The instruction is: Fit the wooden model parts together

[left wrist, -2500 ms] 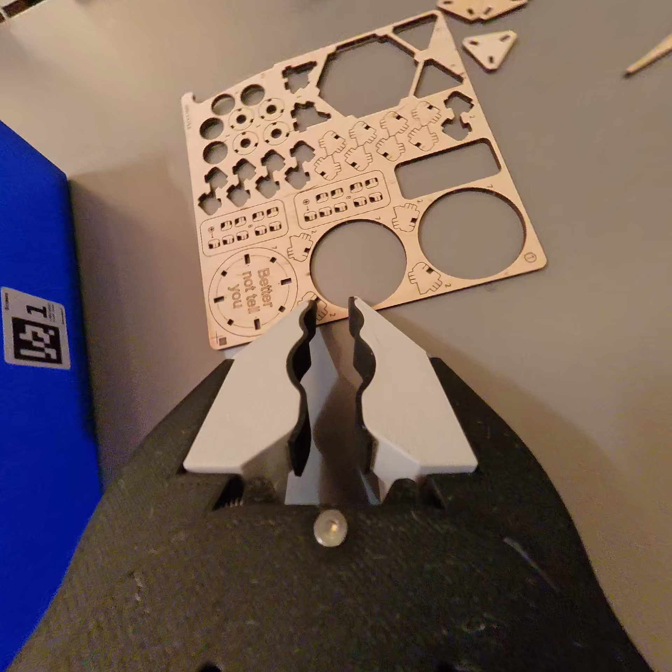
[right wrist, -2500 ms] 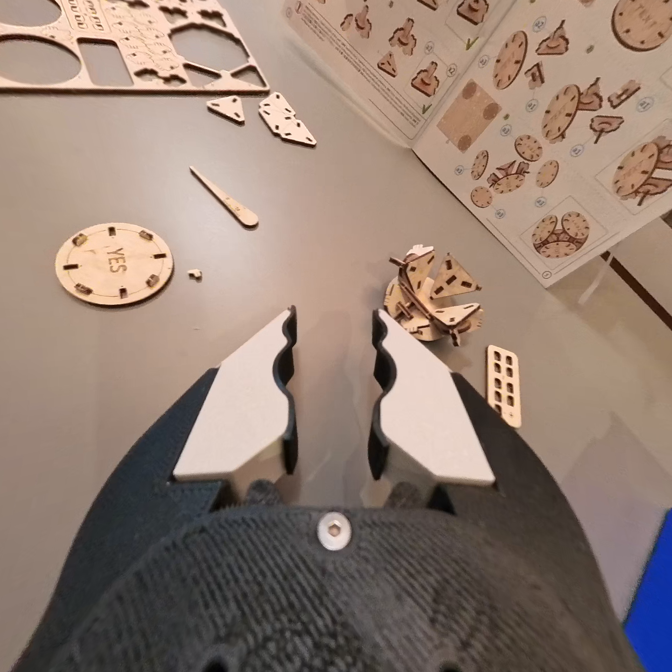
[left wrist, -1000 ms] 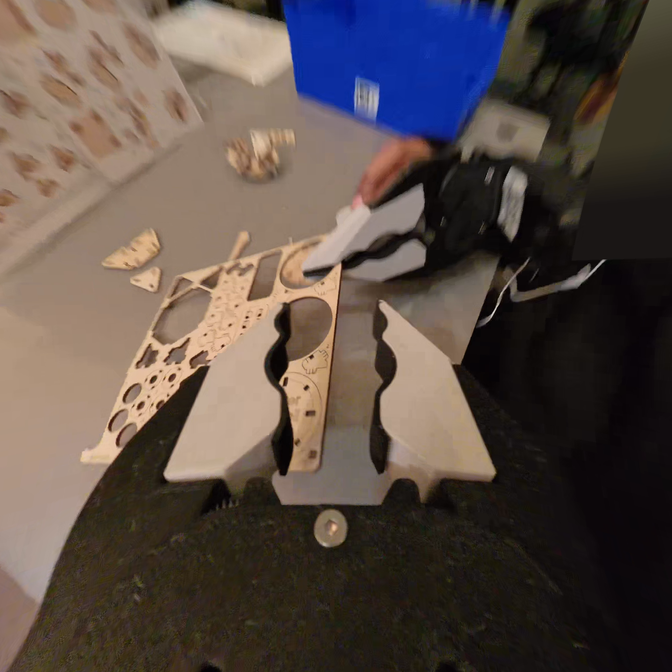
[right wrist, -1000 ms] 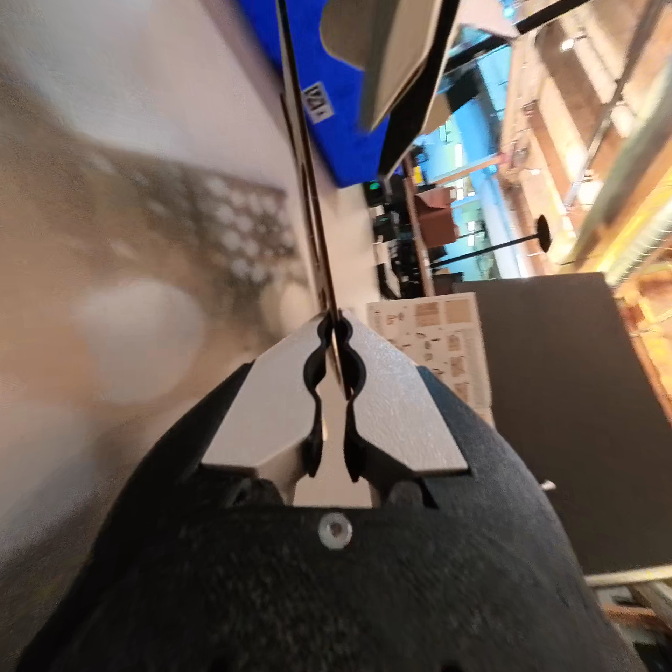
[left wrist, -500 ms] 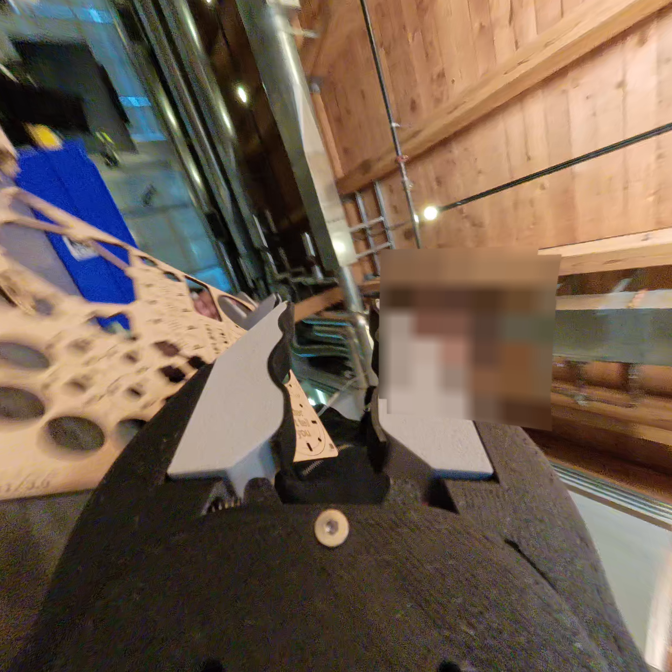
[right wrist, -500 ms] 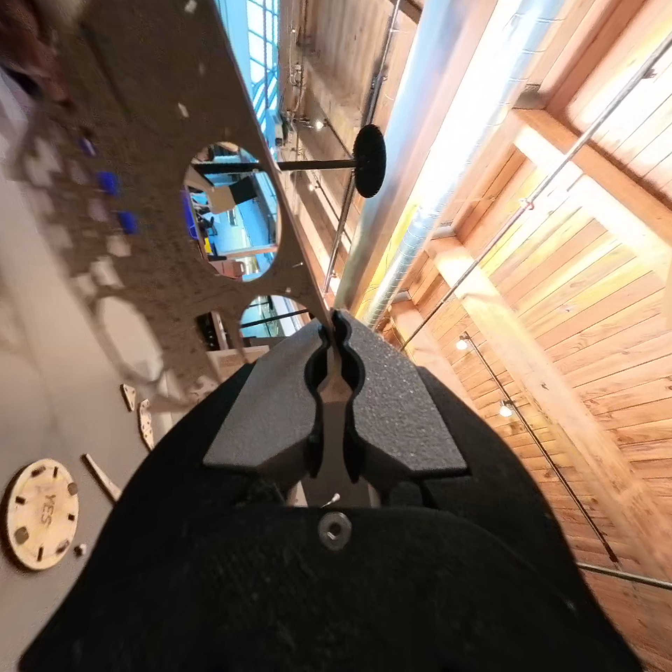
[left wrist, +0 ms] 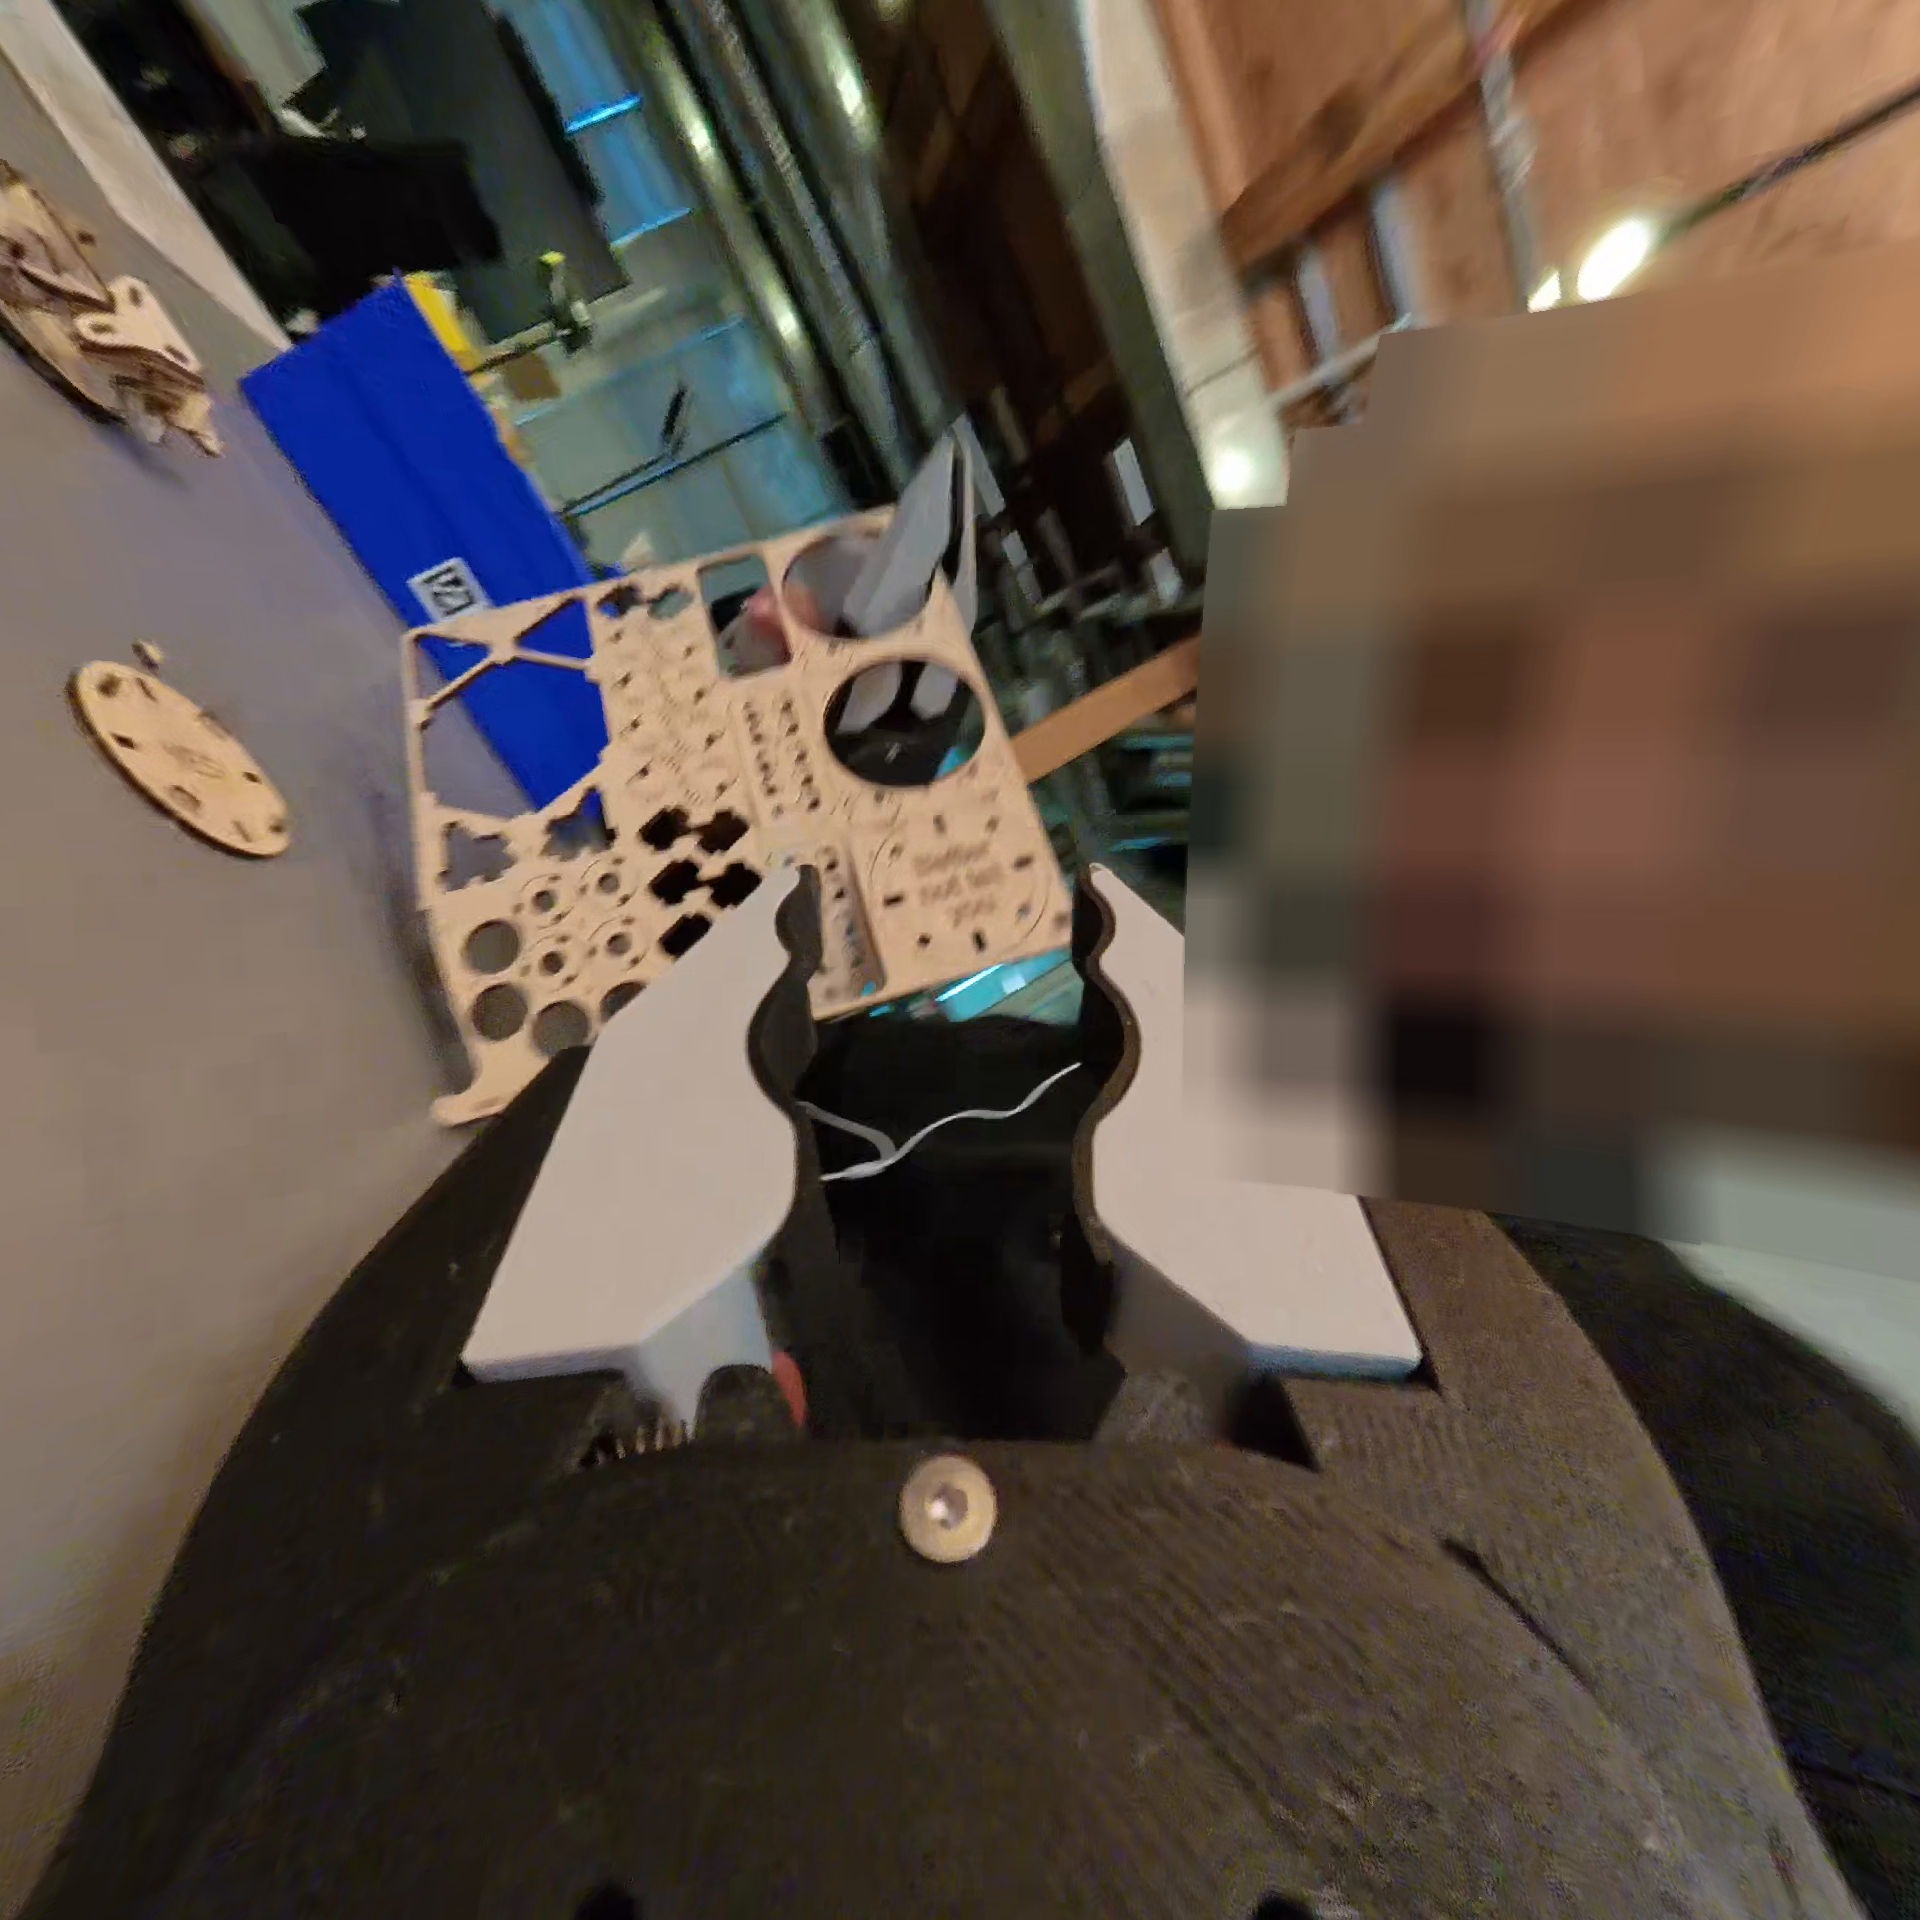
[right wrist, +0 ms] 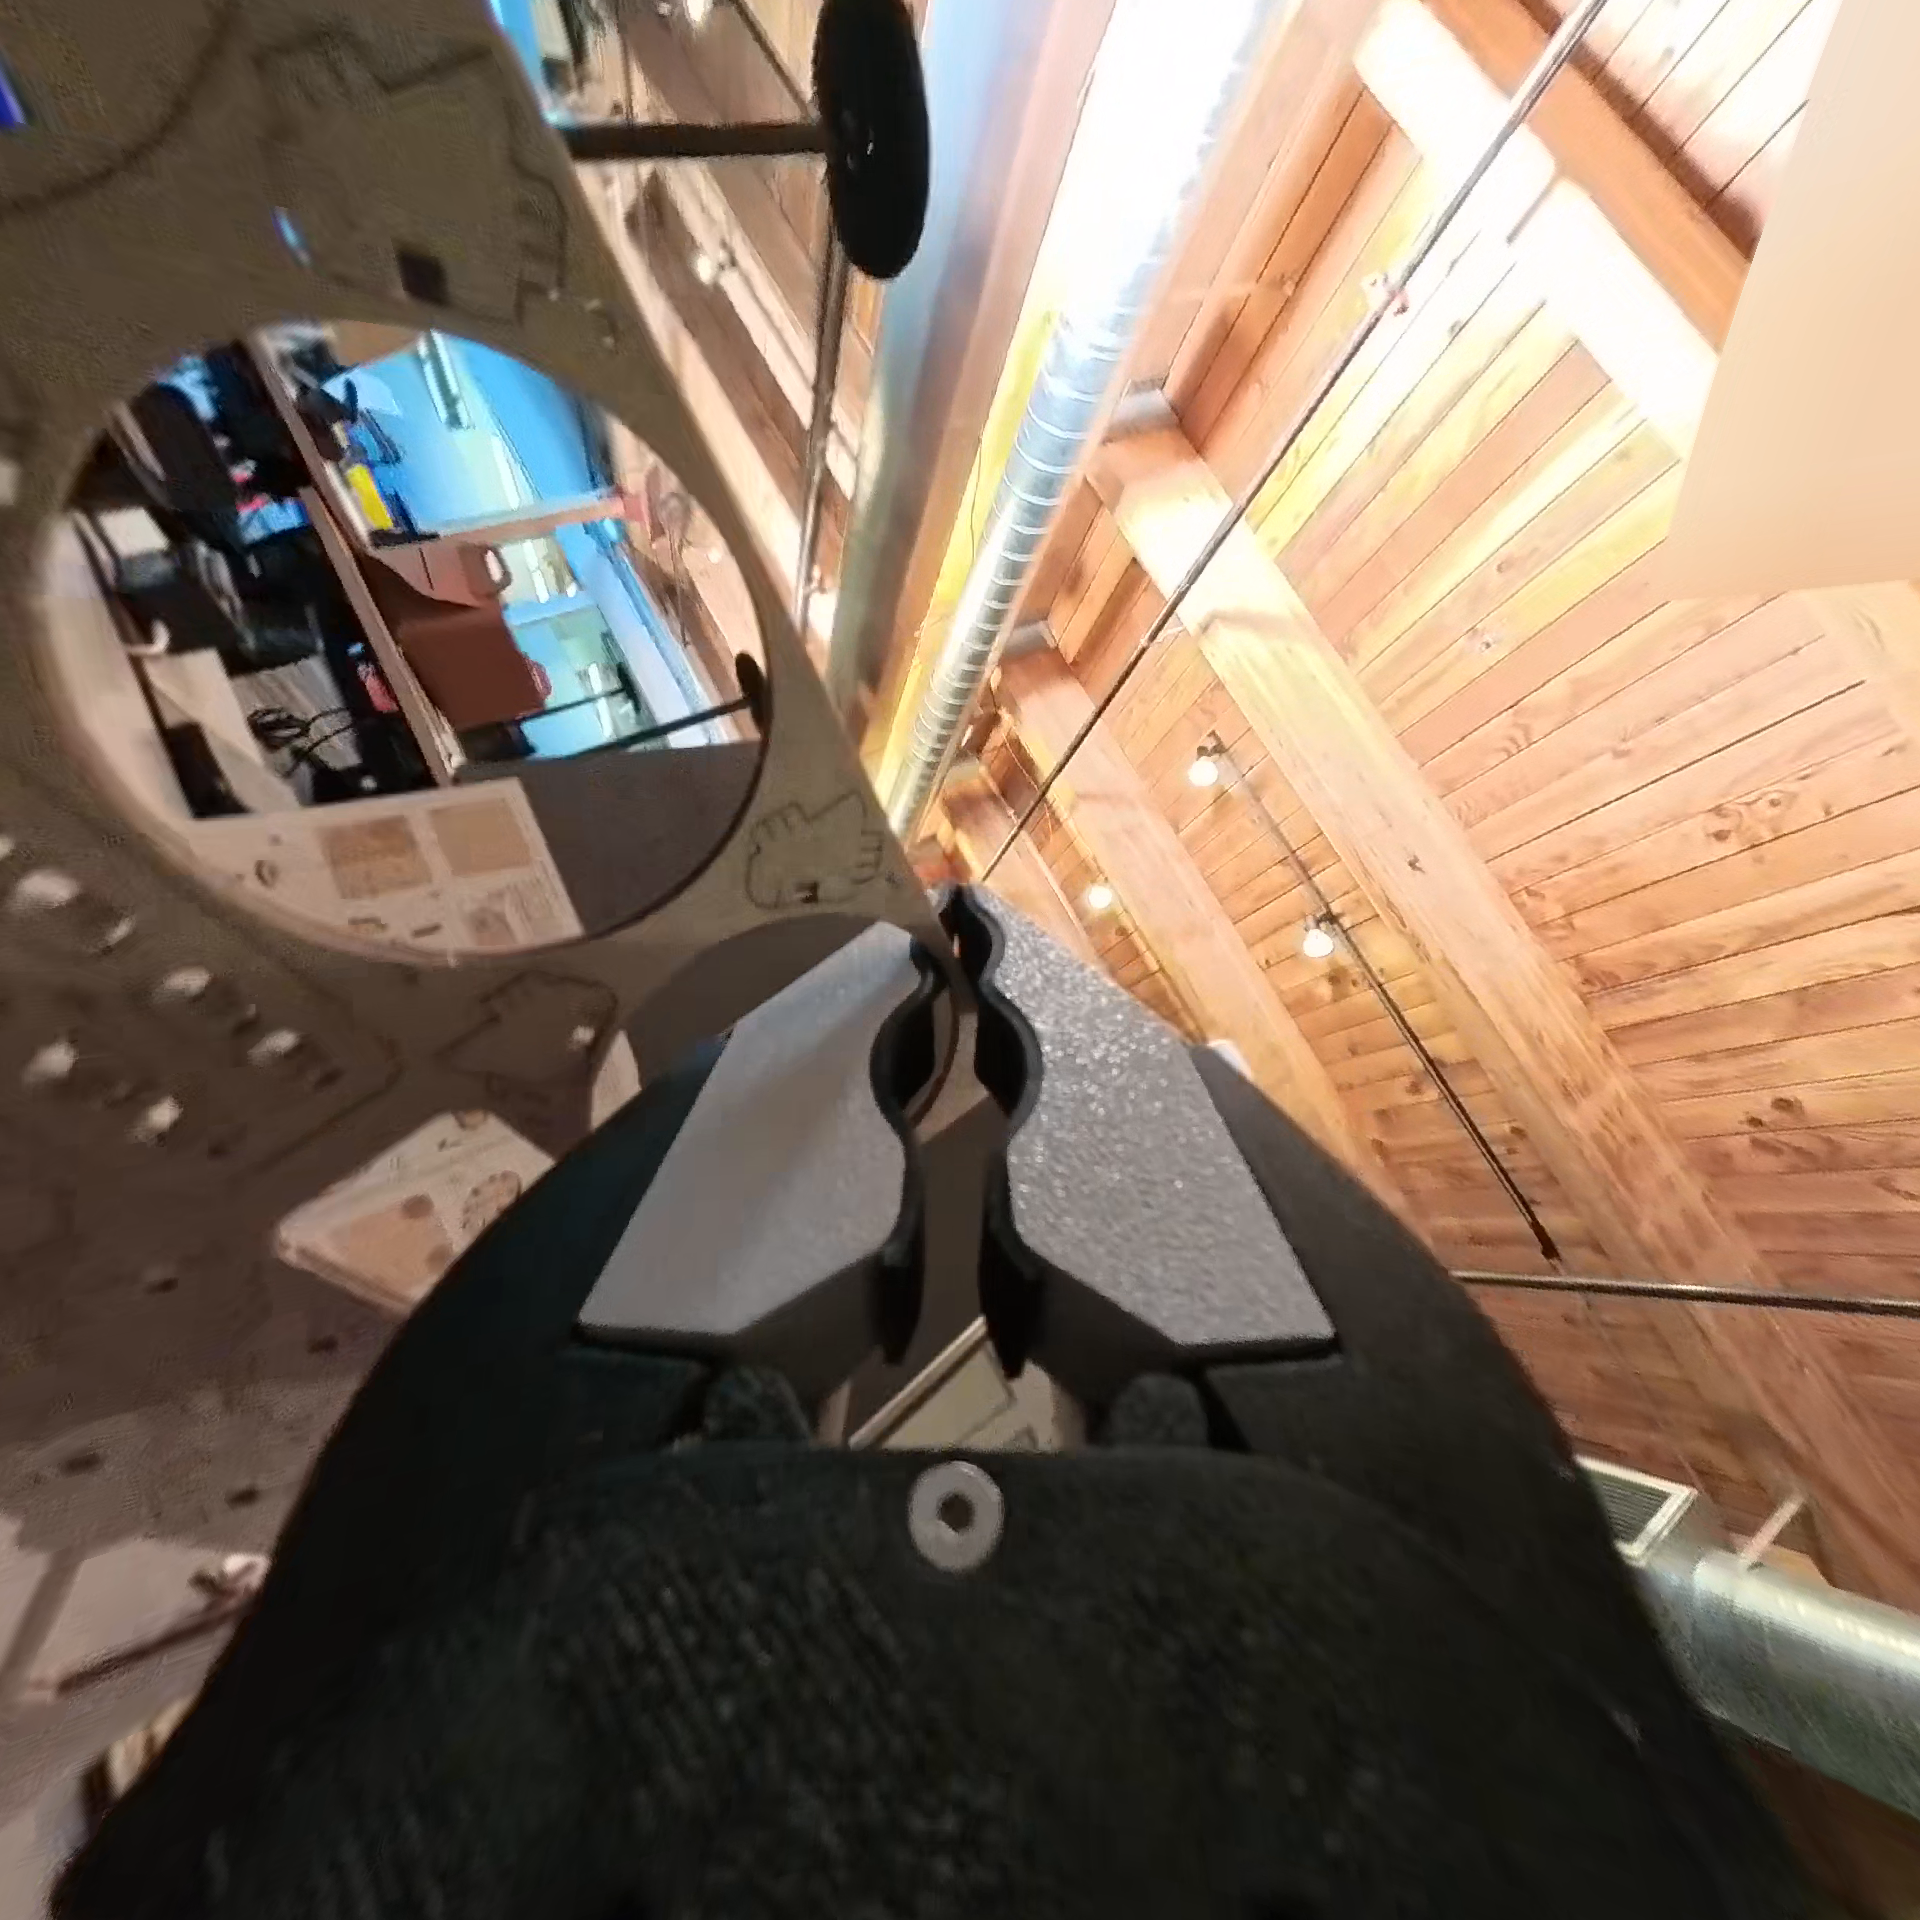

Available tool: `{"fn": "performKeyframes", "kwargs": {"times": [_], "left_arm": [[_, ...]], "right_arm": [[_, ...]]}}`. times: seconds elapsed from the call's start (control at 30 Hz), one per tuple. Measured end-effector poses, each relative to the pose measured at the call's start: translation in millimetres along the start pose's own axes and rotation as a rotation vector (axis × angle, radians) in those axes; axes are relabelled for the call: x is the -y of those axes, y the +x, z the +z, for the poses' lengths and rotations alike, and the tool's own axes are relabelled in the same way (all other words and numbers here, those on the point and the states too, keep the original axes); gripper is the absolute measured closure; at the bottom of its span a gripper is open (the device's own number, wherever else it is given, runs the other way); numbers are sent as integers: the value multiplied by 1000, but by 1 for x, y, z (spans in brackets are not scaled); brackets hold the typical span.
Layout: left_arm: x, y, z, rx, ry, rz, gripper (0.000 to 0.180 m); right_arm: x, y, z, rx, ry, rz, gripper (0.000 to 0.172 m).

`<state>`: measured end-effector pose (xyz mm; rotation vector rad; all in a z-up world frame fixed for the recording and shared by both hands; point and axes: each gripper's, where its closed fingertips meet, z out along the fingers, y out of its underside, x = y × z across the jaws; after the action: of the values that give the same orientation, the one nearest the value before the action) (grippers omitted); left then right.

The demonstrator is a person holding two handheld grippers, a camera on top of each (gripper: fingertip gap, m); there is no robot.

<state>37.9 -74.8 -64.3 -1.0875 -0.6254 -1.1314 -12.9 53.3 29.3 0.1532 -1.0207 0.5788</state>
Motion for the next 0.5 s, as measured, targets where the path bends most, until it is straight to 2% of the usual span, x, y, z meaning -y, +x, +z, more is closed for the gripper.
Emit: {"fn": "performKeyframes", "kwargs": {"times": [0.03,0.13,0.27,0.33,0.4,0.43,0.5], "left_arm": [[-7,0,8,36,-30,81,129],[-25,11,32,72,-108,291,127],[-41,8,46,141,-226,402,128],[-37,-10,44,331,-239,615,121],[-25,-30,41,582,-217,849,89],[-21,-34,41,656,-222,938,87],[-20,-39,45,724,-248,1035,108]], "right_arm": [[-6,0,5,15,-16,-2,172],[-13,5,16,34,-31,-4,172],[-22,13,26,59,-71,15,172],[-29,9,29,114,-112,40,172],[-36,-3,31,196,-158,79,172],[-37,-9,31,232,-170,96,172],[-38,-16,31,272,-182,126,172]]}}
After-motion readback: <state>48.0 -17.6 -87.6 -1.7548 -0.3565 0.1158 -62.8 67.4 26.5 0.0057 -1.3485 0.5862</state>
